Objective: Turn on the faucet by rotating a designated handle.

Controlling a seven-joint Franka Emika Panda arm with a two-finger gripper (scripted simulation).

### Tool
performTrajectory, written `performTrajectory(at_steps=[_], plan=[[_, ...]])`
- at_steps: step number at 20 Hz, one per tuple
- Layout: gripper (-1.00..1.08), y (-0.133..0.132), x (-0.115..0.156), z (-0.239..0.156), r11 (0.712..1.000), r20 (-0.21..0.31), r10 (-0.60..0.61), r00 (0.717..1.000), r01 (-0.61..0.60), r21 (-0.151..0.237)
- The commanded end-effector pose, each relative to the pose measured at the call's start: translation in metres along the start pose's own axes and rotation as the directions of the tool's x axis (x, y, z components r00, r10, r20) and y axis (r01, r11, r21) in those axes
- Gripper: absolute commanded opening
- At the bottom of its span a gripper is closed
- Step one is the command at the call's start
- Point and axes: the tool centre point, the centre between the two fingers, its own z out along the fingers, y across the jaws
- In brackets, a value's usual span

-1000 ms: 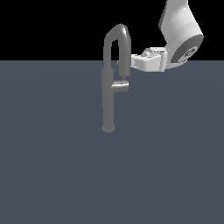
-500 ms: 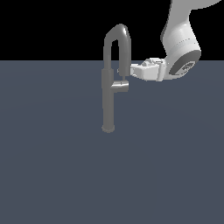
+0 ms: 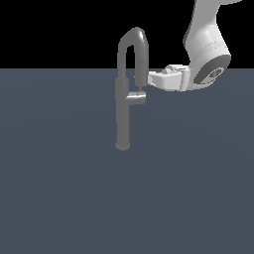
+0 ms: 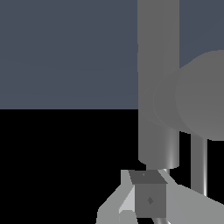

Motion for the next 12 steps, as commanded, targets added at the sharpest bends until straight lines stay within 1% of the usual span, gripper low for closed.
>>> performTrajectory(at_steps=[1,6,8,12], plan=[[-1.0,0.006,-0.003,0.0,1.0,0.0,0.0,1.0,0.0,0.0],[-1.0,0.018,-0.008,0.0,1.0,0.0,0.0,1.0,0.0,0.0],[-1.0,0.014,-0.006,0.0,1.0,-0.001,0.0,1.0,0.0,0.003],[-1.0,0.025,-0.006,0.0,1.0,-0.001,0.0,1.0,0.0,0.002]])
